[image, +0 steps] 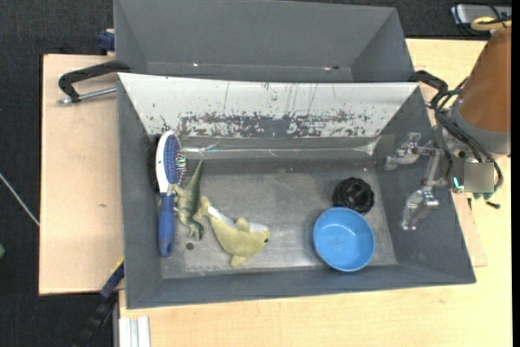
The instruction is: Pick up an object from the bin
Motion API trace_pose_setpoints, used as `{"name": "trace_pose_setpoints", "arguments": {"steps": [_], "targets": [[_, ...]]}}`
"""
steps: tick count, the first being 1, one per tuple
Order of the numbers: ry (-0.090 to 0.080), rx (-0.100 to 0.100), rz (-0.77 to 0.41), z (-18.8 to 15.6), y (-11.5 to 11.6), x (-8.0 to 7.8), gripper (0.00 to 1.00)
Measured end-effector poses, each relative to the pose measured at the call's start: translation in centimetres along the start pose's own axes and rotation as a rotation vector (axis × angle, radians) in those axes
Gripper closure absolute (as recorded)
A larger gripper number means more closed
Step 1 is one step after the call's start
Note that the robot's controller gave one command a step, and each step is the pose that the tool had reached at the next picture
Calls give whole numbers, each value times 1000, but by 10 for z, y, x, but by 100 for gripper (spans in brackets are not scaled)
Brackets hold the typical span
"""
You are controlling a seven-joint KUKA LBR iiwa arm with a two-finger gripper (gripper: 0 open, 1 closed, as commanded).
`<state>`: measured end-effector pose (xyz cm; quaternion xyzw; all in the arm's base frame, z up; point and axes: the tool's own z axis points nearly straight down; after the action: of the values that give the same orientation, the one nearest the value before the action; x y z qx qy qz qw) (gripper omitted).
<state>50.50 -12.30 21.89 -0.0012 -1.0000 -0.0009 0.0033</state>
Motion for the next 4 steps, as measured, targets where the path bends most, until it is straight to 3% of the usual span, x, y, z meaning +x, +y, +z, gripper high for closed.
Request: {"name": "trace_pose_setpoints", "arguments": {"steps": [1, 2, 3, 4], "targets": [[-9, 2, -476, 148, 54, -10, 0], [-9, 3, -727, 118, 90, 4, 0], [-13, 8, -684, 118, 36, -17, 0], [-8, 7, -853, 147, 81, -10, 0]]}}
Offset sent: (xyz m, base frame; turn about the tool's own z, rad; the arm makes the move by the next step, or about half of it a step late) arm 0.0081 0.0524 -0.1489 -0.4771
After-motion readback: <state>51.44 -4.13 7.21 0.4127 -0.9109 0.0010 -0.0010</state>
